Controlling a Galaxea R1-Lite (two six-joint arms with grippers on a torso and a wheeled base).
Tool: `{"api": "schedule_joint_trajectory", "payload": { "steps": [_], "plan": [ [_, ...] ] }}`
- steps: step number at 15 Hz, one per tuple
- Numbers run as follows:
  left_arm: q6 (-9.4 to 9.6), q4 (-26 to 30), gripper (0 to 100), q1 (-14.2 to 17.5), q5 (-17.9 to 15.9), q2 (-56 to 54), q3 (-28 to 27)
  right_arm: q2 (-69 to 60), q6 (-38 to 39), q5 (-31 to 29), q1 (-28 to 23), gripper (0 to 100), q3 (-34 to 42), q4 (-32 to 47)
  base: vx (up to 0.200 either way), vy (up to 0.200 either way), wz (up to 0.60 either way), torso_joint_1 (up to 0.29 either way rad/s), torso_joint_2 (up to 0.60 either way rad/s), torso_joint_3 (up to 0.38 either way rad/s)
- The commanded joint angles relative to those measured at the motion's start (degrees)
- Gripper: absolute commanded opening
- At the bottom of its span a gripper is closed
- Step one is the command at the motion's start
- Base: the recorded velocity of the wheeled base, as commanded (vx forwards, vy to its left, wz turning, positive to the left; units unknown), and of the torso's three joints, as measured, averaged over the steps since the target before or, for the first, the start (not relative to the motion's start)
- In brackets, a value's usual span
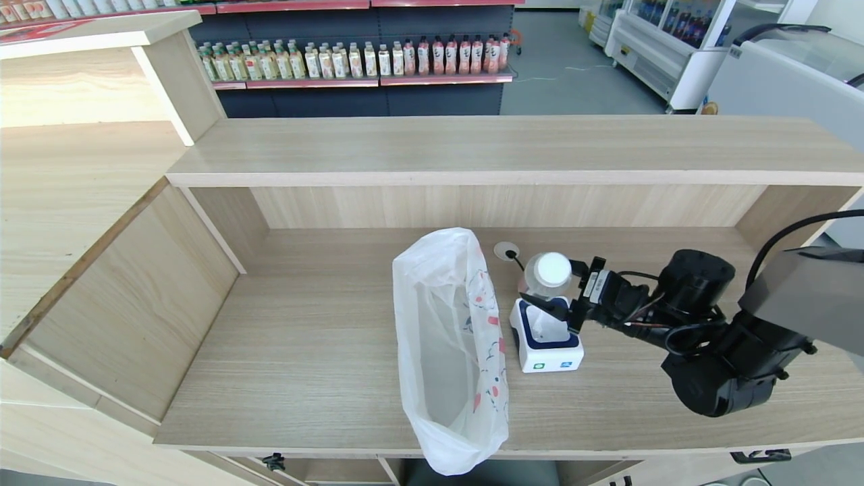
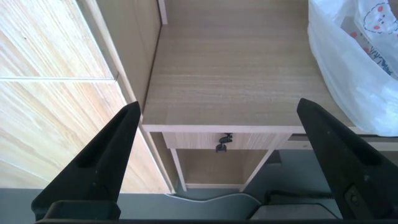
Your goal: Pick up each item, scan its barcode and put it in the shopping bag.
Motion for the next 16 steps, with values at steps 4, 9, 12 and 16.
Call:
{"api": "schedule_joint_trajectory", "payload": {
  "steps": [4,9,12,16],
  "plan": [
    [0.02,-0.01,100,0.07,-0.02,-0.02,0.01,1.39,-1.96,0.20,-0.81,0,0.06,-0.08,0.000,0.000,0.00,0.000,0.00,0.000],
    [0.02,-0.01,100,0.07,-0.02,-0.02,0.01,2.27,-3.72,0.20,-0.81,0,0.06,-0.08,0.000,0.000,0.00,0.000,0.00,0.000],
    [0.02,-0.01,100,0.07,-0.02,-0.02,0.01,2.35,-3.80,0.20,-0.81,0,-0.03,-0.08,0.000,0.000,0.00,0.000,0.00,0.000],
    [0.02,-0.01,100,0.07,-0.02,-0.02,0.01,0.24,-2.31,0.02,-0.81,0,0.14,-0.08,0.000,0.000,0.00,0.000,0.00,0.000]
  ]
}}
